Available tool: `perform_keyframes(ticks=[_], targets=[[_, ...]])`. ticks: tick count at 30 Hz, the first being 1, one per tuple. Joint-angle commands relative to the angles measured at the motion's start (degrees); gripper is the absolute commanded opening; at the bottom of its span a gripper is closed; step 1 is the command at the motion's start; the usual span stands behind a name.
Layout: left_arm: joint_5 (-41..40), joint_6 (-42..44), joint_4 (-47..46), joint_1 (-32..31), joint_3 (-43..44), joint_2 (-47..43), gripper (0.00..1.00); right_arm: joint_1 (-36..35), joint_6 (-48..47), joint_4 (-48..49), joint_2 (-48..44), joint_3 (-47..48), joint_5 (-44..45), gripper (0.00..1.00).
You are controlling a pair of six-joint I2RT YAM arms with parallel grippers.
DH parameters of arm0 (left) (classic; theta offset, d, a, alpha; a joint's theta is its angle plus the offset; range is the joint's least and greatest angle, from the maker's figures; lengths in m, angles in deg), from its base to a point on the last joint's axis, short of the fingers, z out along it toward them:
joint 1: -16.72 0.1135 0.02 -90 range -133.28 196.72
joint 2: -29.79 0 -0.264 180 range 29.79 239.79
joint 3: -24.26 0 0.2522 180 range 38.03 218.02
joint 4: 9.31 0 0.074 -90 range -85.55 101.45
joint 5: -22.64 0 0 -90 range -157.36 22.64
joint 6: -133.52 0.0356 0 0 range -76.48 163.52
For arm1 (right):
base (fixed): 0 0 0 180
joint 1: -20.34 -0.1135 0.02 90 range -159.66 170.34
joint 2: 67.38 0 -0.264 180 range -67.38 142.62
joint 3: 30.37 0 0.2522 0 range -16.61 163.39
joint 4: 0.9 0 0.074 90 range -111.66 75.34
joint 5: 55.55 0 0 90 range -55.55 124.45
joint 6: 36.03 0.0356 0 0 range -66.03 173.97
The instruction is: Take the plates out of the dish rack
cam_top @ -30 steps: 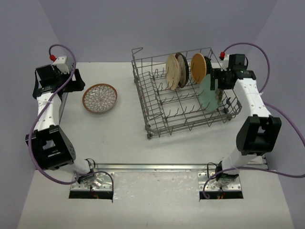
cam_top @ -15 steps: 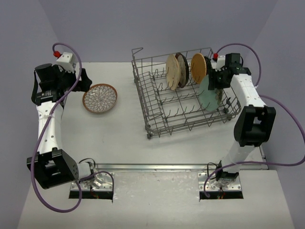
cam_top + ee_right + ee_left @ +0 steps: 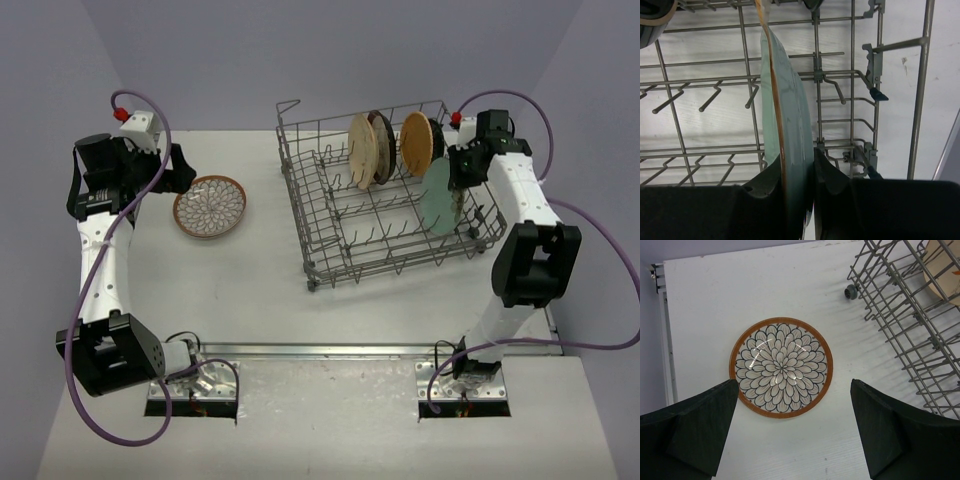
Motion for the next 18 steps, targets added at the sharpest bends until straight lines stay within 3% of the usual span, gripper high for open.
perform_keyframes(ticks=[1,8,11,18], targets=[[1.01,-1.38,-2.23,-0.69,2.47,-0.21,0.93,-0.71,5.87,-3.57,-3.23,6.48,4.55,0.00],[0.35,-1.70,-2.16,-0.65,2.98,-0.33,0.93,-0.66,9.36,-3.98,-4.41,7.19,6.76,0.00],[0.53,-2.03,-2.30,-0.70,3.02,-0.57,1.00,-0.71,9.81,-4.13,-7.12,8.46,3.57,0.00],[2.47,-2.78,-2.51,-0.78,4.71,-0.65,1.00,-0.71,5.38,-1.29,-11.92,12.41,2.35,0.00]])
